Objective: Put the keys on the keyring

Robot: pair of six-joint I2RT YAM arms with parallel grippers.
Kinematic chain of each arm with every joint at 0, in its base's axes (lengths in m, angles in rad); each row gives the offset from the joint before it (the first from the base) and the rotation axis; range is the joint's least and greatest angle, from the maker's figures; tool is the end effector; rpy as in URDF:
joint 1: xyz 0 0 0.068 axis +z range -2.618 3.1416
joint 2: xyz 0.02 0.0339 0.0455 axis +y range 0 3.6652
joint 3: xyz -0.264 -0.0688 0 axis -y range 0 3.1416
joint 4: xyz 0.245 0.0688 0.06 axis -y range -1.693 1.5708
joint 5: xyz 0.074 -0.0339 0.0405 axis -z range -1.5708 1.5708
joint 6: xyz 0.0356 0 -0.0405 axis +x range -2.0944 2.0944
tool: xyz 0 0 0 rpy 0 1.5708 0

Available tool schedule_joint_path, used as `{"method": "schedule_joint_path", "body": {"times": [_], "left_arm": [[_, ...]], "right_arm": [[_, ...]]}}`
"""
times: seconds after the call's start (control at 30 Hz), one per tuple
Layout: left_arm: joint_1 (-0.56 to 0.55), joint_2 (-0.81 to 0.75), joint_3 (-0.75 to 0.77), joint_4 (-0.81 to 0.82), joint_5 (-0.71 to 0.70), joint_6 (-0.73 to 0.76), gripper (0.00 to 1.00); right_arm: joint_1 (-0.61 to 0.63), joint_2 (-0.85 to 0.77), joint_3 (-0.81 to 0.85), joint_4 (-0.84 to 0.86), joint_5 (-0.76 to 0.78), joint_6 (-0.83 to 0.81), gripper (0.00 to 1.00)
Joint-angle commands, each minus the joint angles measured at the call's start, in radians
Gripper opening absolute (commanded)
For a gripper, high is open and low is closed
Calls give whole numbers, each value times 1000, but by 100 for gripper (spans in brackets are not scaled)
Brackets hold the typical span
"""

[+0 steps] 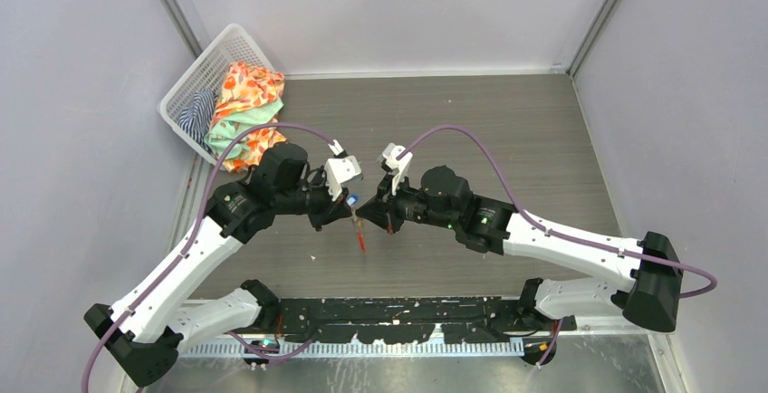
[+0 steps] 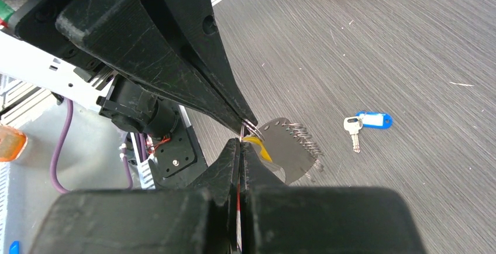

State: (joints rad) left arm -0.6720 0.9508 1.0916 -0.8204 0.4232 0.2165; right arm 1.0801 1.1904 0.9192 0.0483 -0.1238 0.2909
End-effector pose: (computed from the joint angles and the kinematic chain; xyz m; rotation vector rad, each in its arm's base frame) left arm 0.1346 -0.1257 0.3552 1.1838 1.9461 -0.7186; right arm 0.1284 0.2497 0.3266 -0.8288 1.7422 1.0667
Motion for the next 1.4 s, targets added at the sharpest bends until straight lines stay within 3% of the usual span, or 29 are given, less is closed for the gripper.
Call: {"method": "schedule_joint_path", "body": {"times": [0.0,1.37], "left_arm": [[5,-4,13,31,29,4,0],[5,-40,-7,38,57,23,0]], "right_arm": [[7,3,50,68,13,-12,1],[5,-18,4,78,121,39,1]]}}
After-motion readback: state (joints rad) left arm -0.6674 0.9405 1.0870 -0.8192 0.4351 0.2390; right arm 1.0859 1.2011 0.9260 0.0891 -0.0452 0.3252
